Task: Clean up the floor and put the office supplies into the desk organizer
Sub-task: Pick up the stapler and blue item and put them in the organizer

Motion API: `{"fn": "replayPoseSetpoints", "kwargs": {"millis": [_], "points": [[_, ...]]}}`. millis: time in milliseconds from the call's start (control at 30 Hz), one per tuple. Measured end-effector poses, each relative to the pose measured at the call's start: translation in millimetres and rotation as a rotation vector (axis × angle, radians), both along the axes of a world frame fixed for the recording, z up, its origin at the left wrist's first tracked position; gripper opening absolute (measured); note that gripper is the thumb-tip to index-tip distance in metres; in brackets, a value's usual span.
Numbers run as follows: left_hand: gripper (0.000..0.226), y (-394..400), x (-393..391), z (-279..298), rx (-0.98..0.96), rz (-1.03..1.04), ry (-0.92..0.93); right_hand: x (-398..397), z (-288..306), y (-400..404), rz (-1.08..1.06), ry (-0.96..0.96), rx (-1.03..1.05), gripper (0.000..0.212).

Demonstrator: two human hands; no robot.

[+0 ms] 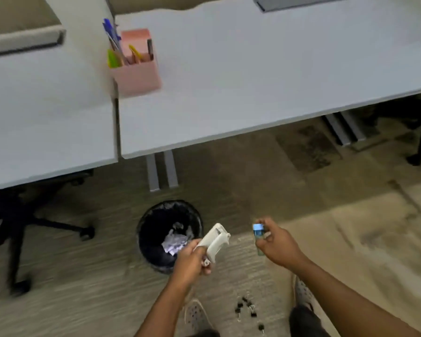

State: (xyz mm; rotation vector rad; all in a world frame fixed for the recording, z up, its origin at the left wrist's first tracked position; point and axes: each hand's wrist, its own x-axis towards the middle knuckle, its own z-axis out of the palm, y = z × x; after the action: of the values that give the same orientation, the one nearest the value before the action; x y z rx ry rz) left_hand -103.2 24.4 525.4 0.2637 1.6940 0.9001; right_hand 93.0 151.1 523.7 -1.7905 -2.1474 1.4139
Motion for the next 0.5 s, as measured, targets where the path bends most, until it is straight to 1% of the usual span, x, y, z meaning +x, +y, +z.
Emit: {"fn": "replayPoseSetpoints", "kwargs": {"millis": [100, 233, 367, 433, 500], "points": [[0.019, -8.7, -26.4, 53.8, 0.043, 0.002, -0.016, -24.7, 52.4, -12.2, -0.033, 0.027, 0.057, 0.036], [0.018, -25.5, -58.5, 102.5, 0.069, 0.03, -0.045, -55.7, 99.6, -26.3, -0.055, 0.065, 0.094, 0.037], [0.018, -30.9, -90.8, 135.5, 0.128, 0.139, -0.088, -91.7, 133.3, -32.1, 0.03, 0.071, 0.127, 0.039], [0.018, -25.4, -107.9, 150.9, 0.19, 0.215, -0.14, -112.0, 145.8, -29.4, 0.083, 0.074, 0.153, 0.041], [0.02, -16.0, -122.8, 162.0, 0.24, 0.249, -0.174, -130.0, 155.4, -23.2, 0.106, 0.08, 0.175, 0.043]]}}
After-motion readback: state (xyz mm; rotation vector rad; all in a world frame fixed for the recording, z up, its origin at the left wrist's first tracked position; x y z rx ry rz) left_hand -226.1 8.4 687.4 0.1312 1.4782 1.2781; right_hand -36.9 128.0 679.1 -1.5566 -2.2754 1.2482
